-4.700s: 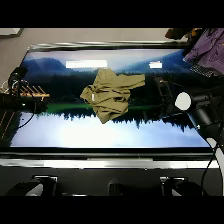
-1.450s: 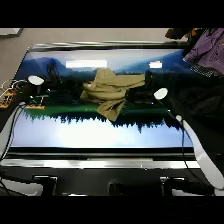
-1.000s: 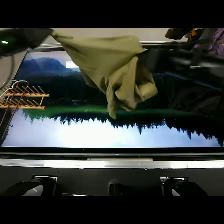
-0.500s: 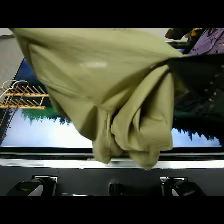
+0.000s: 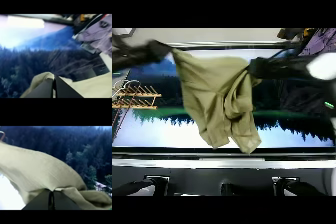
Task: Fold the clothes and pants, and hang the long-sleeved shirts on hangers.
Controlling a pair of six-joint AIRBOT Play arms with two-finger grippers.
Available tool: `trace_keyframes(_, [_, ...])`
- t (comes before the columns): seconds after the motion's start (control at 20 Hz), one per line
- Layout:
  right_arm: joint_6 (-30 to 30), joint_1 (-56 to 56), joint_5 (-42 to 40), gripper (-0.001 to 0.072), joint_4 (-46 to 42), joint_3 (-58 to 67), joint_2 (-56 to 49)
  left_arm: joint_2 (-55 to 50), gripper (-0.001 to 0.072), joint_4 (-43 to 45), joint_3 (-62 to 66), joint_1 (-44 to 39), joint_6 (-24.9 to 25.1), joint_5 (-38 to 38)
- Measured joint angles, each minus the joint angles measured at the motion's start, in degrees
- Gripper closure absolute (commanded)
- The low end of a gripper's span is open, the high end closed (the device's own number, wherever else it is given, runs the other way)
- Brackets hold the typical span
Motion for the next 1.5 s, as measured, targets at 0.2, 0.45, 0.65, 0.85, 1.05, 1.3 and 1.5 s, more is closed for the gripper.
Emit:
trace_keyframes(0.2, [-0.4,0.0,-5.6,0.0612,4.6,0.0,-16.1,-14.8,0.0688,-0.2,-0.6,-2.9,-0.7,2.0])
trace_keyframes(0.45, [-0.8,-1.8,-4.4,0.0234,7.6,0.2,-22.3,-22.3,0.0054,-0.3,-0.7,-4.1,-3.8,2.5])
trace_keyframes(0.65, [-3.0,-9.3,5.2,0.0044,3.1,0.2,-16.6,-19.6,0.0039,-0.1,-0.8,0.6,-4.9,-2.4])
trace_keyframes(0.85, [-5.0,-19.6,15.3,0.0043,-2.8,-2.2,-11.3,-13.1,0.0039,3.1,-6.6,7.5,-5.0,-9.9])
trace_keyframes(1.05, [-7.4,-25.2,16.4,0.0043,2.2,-12.5,-10.1,-6.2,0.0040,4.2,-21.3,10.5,-4.7,-11.5])
trace_keyframes(1.3, [-9.8,-23.7,9.5,0.0035,7.4,-25.2,-12.4,-3.2,0.0039,2.9,-33.2,8.5,-4.4,-9.7])
trace_keyframes(1.5, [-11.9,-19.8,6.4,0.0036,10.8,-28.5,-16.5,-3.1,0.0040,2.3,-35.9,5.5,-4.3,-8.6])
